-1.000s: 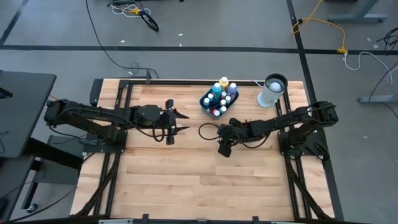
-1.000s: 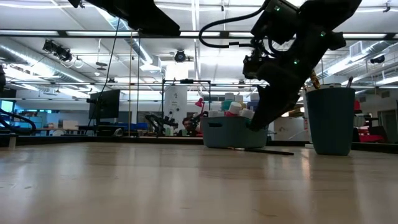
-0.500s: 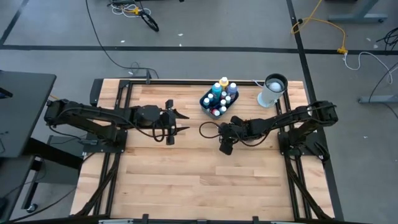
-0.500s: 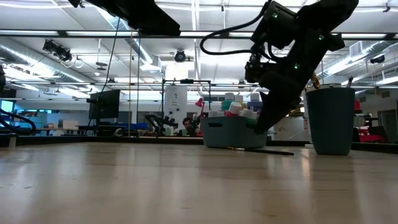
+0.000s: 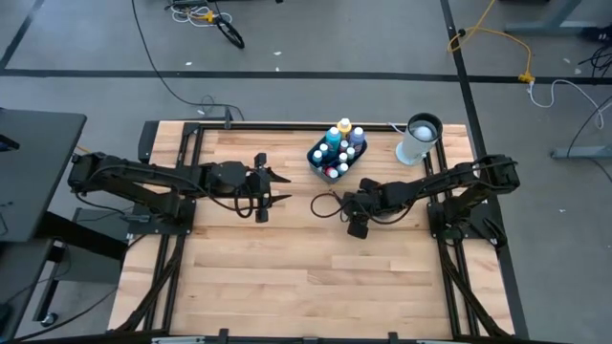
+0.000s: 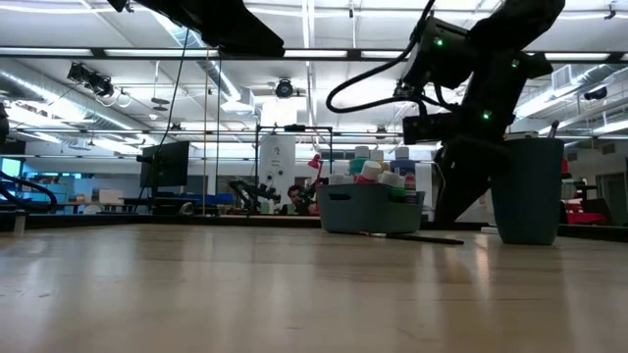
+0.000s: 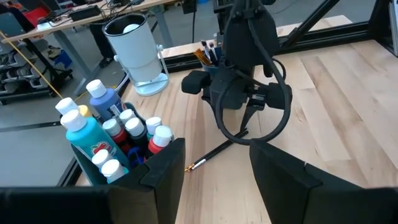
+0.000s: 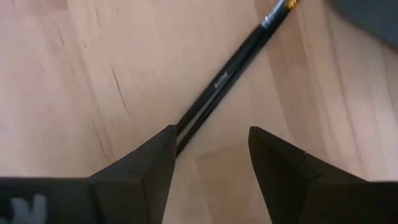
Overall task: Pick & Place Paint Supplies
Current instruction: Move the blue cup to the center of the table, then put the silver paint brush into the blue cup
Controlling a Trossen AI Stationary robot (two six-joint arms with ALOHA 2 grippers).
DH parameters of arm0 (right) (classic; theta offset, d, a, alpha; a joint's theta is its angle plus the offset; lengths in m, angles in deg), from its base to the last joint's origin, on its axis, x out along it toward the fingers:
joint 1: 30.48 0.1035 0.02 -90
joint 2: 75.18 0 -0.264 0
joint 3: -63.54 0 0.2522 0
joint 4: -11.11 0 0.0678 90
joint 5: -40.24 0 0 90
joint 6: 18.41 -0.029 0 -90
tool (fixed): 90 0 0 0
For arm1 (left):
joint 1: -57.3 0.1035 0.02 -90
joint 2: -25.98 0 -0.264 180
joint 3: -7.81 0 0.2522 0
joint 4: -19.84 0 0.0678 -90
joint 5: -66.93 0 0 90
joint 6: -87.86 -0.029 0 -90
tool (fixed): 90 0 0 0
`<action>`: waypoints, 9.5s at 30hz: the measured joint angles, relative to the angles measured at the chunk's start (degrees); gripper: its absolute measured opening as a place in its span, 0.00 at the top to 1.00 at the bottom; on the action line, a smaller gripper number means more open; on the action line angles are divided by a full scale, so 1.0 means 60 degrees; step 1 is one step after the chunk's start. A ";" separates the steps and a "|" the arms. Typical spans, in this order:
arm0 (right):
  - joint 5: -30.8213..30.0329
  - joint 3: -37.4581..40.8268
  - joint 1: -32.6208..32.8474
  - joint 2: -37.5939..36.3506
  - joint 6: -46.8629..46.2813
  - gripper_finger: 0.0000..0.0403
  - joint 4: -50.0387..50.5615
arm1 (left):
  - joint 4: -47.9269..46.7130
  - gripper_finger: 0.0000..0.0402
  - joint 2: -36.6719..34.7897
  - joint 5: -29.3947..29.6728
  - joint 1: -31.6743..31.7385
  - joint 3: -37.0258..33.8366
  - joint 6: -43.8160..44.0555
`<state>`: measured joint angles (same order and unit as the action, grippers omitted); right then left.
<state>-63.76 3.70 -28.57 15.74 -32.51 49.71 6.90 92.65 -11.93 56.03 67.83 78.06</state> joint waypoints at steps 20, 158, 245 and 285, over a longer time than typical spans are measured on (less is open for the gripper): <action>0.0148 -0.3761 0.1015 -0.0011 0.0272 0.49 0.4736 | -0.0004 0.53 0.0004 0.0036 0.0001 0.0004 0.0025; 0.0229 -0.9114 0.0140 0.3070 0.6238 0.68 0.6326 | -0.0659 0.53 -0.2204 0.0171 -0.0557 0.0011 0.0437; -0.0608 0.3719 -0.0193 -0.0721 0.0034 0.68 -0.7061 | -0.0669 0.53 -0.2200 0.1279 -0.0561 0.0011 0.0816; -0.0275 0.3708 -0.0226 -0.0645 -0.0661 0.73 -0.6435 | -0.0729 0.53 -0.2197 0.1275 -0.0561 0.0011 0.0845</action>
<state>-65.41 25.95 -29.93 11.87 -36.47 11.10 2.52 79.48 -4.28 52.66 67.90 83.13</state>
